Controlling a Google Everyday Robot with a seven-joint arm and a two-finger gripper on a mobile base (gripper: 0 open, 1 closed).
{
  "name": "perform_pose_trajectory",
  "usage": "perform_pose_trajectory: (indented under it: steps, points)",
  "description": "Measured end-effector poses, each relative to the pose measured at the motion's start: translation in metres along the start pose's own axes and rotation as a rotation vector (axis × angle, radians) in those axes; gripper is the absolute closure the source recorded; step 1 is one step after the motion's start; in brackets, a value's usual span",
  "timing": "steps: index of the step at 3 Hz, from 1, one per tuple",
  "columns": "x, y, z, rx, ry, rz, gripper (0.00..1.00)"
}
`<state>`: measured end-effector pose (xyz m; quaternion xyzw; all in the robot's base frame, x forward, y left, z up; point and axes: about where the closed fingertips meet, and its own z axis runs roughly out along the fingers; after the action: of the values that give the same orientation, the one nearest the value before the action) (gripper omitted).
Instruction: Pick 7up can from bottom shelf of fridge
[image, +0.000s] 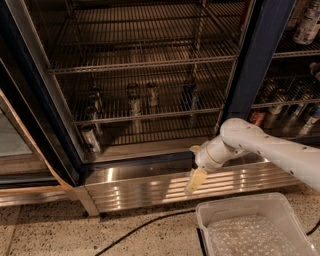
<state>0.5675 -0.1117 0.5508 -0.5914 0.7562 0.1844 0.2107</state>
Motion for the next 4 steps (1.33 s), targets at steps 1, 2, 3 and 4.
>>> perform_pose_trajectory:
  steps: [1,2,3,4]
  points:
    - [-0.027,-0.032,0.020,0.055,-0.140,0.030,0.00]
    - [-0.050,-0.060,0.039,0.098,-0.250,0.074,0.00]
    - [-0.050,-0.060,0.040,0.098,-0.252,0.075,0.00]
    - [-0.057,-0.066,0.051,0.130,-0.316,0.093,0.00]
